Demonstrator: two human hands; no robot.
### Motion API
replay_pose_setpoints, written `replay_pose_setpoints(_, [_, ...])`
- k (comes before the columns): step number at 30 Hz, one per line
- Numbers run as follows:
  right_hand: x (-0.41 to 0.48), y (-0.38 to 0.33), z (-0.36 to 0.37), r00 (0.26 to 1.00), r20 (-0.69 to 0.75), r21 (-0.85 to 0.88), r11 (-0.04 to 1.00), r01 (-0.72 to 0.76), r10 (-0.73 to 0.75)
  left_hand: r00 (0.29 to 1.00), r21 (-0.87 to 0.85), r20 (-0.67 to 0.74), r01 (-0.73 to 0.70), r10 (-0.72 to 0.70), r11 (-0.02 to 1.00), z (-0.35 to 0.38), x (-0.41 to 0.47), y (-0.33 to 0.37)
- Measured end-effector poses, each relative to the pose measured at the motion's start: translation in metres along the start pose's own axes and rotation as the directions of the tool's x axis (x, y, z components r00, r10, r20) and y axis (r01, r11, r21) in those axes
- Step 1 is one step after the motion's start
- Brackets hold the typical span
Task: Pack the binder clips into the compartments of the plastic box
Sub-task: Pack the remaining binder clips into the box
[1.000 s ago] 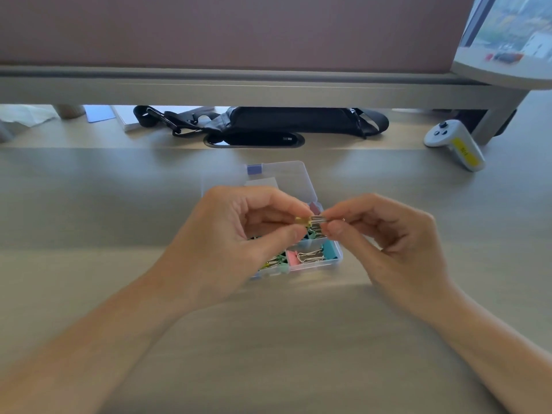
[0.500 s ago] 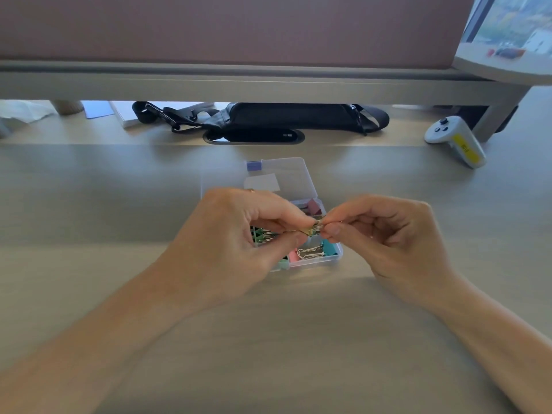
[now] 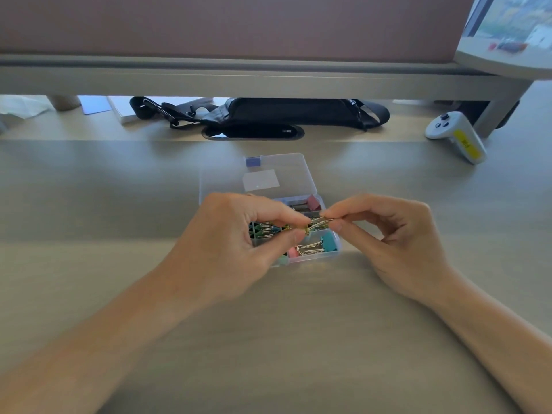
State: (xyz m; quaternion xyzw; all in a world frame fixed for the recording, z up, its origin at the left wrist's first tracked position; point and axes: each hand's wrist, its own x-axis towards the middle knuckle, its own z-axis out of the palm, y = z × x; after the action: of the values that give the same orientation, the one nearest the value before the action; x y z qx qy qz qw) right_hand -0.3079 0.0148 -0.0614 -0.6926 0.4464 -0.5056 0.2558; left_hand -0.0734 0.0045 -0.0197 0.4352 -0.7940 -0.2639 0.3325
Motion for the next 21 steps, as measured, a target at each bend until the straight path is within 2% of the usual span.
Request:
replay_pose_setpoints(4, [-0.002,0.005,-0.003,0.996,0.036,-0.135,0.988,0.081,-0.077,0.997,0.091,0.021,-0.069,0.068,0.993,0.003,0.000,-0.006])
replay_pose_setpoints(9, [-0.003,0.008,-0.005,0.989,0.073,-0.203,0.969,0.140,-0.128,0.991,0.132,0.002,-0.129,0.130,0.983,0.005,-0.001,-0.010])
replay_pose_setpoints(18, [-0.003,0.011,-0.006,0.990,0.067,-0.203,0.970,0.133,-0.122,0.993,0.069,-0.041,-0.104,0.107,0.992,0.009,-0.002,-0.012])
replay_pose_setpoints(21, [-0.002,0.011,-0.005,0.989,0.068,-0.221,0.965,0.142,-0.130,0.992,0.099,-0.024,-0.121,0.124,0.988,0.009,-0.002,-0.011])
